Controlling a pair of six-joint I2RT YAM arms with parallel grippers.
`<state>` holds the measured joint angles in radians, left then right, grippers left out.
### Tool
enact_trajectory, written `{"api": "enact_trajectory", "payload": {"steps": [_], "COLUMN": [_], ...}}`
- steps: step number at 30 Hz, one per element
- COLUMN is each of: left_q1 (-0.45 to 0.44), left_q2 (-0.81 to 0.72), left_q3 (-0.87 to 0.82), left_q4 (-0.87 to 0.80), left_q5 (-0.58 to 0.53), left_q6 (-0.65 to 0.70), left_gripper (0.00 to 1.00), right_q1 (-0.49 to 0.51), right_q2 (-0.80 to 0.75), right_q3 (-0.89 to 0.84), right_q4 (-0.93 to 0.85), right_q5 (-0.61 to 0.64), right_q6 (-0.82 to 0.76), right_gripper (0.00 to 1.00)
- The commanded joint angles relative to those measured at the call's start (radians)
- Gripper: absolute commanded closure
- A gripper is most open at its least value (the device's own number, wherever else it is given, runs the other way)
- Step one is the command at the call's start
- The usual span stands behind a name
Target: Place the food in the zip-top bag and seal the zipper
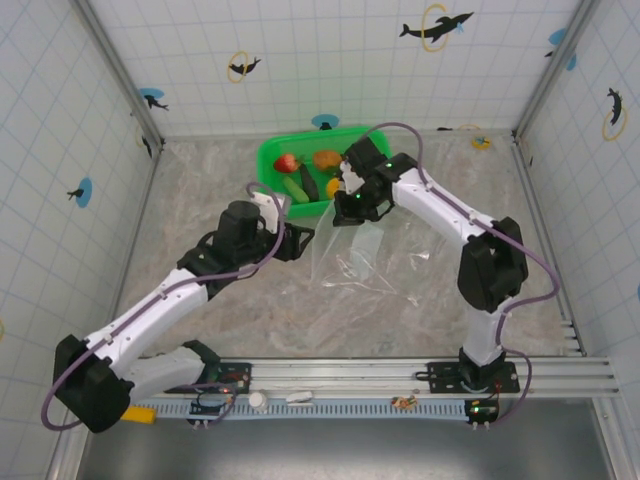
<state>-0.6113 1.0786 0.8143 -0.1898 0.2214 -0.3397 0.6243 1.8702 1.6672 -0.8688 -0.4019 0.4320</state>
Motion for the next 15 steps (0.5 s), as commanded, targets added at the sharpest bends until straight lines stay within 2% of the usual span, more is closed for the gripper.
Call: {"api": "enact_trajectory", "payload": {"steps": [1,5,8,12,14,15], "left_q1": [0.066,0.107,0.107,0.107,0.107,0.107], "left_q2": [0.054,0.147,0.186,0.227,0.25,0.261], "left_q3": [0.036,0.082,0.107,0.132,0.147,0.154], "left_q4": [-0.085,-0.03,0.032,0.048,0.006,-0.023], "left_q5": [0.091,0.392,0.52,0.515,0.468,0.43], "left_q6": [-0.061,-0.11,-0.131,-0.127,-0.106,-0.095], "left_gripper": [0.31,0.32,0.32,0.35,0.4,0.46], "right_q1": [-0.002,0.011,0.022,0.035,0.038,0.04], "right_q2": [-0.06,-0.09,-0.107,-0.13,-0.141,-0.148], "right_q3": [-0.032,-0.027,-0.032,-0.043,-0.044,-0.045], "right_q4": [0.047,0.037,0.021,0.009,0.004,0.002], "right_q5": [-0.066,-0.058,-0.052,-0.048,-0.045,-0.044], "right_q6": [-0.017,-0.034,-0.047,-0.06,-0.067,-0.07], "right_gripper": [1.0,1.0,1.0,1.0,1.0,1.0]}}
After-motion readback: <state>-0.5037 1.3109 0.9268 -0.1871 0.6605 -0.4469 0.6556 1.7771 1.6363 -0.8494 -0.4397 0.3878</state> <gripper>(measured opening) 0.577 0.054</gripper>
